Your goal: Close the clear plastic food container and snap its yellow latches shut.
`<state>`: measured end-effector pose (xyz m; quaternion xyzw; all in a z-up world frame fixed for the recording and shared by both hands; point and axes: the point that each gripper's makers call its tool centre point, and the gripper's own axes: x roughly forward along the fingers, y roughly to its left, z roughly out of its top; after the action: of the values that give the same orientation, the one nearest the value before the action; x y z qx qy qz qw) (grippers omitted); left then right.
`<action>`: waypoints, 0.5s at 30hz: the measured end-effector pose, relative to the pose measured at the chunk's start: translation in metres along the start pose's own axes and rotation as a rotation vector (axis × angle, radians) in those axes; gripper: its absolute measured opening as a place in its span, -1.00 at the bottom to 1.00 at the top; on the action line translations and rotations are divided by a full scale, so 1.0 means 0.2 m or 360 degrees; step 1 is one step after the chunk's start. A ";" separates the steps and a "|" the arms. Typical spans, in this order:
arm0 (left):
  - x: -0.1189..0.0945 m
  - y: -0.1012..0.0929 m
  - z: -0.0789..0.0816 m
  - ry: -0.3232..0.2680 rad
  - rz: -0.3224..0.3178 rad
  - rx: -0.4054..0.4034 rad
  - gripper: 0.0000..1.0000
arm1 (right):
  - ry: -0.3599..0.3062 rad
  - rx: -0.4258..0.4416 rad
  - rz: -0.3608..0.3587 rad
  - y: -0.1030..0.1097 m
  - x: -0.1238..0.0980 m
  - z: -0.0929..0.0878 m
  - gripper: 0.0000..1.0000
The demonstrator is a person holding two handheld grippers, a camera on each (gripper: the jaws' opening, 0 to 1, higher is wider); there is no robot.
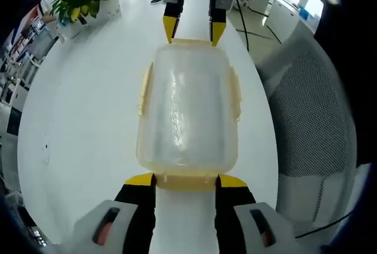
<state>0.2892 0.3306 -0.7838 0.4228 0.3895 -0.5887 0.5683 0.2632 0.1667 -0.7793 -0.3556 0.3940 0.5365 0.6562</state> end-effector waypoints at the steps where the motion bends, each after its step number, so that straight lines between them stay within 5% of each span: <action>1: 0.00 0.00 0.00 -0.0002 0.0000 -0.0001 -0.33 | -0.0001 0.0000 0.0001 0.00 0.00 0.00 -0.31; 15: 0.00 -0.02 -0.01 0.0057 -0.0006 -0.0003 -0.33 | -0.0006 -0.0024 0.0009 0.01 0.03 -0.01 -0.31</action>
<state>0.2856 0.3316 -0.7852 0.4320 0.4009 -0.5819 0.5604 0.2609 0.1673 -0.7861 -0.3584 0.3897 0.5421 0.6526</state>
